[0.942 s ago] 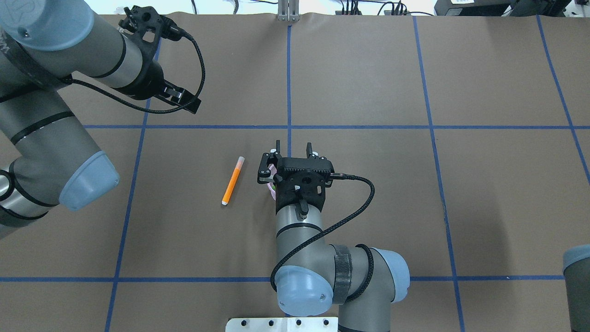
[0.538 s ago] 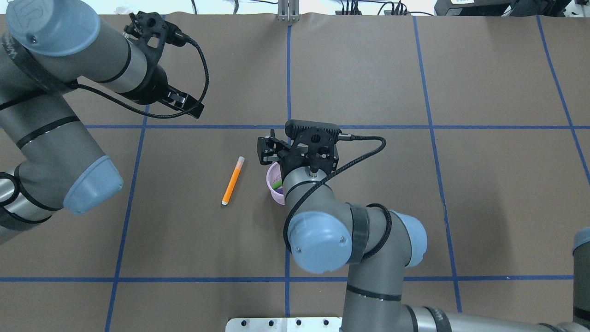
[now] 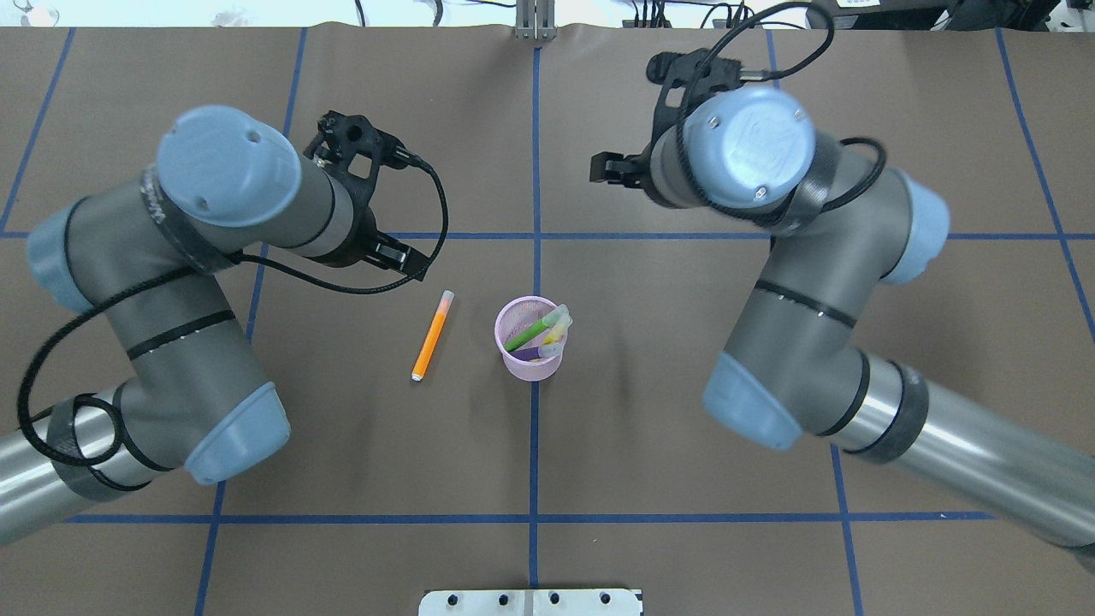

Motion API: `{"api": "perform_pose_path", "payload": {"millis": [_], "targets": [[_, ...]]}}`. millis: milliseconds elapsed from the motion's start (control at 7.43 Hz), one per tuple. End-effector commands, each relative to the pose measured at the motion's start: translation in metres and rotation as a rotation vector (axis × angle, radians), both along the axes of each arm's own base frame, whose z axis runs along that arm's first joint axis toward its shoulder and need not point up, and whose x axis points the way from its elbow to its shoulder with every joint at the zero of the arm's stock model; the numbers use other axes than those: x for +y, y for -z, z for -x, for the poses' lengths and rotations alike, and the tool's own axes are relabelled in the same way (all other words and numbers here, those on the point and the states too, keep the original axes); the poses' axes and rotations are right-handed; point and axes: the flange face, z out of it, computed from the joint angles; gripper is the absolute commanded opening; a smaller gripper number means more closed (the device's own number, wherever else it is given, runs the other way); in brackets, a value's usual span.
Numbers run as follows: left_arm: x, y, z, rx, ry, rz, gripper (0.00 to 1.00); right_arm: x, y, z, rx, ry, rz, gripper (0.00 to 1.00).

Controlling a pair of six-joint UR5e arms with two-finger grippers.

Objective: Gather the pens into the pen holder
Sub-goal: 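Raise the right arm away while the left gripper reaches to the orange pen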

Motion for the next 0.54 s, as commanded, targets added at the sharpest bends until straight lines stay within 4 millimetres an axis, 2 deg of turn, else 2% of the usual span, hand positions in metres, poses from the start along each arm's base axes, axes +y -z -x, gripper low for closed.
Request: {"api": "perform_pose_path", "payload": {"millis": [0, 135, 269, 404], "targets": [[-0.005, -0.022, -0.044, -0.025, -0.005, -0.008, 1.00, -0.055, -0.042, -0.110, -0.003, 0.161, 0.026, 1.00], [-0.004, -0.032, -0.065, 0.003, -0.015, -0.013, 1.00, -0.069, -0.066, -0.149, 0.016, 0.215, 0.006, 1.00], [-0.008, -0.041, -0.079, 0.023, -0.013, -0.014, 1.00, -0.075, -0.083, -0.176, 0.006, 0.244, 0.013, 1.00], [-0.005, -0.047, -0.089, 0.066, 0.024, 0.033, 1.00, -0.074, -0.092, -0.180, 0.012, 0.258, 0.010, 1.00]]}}
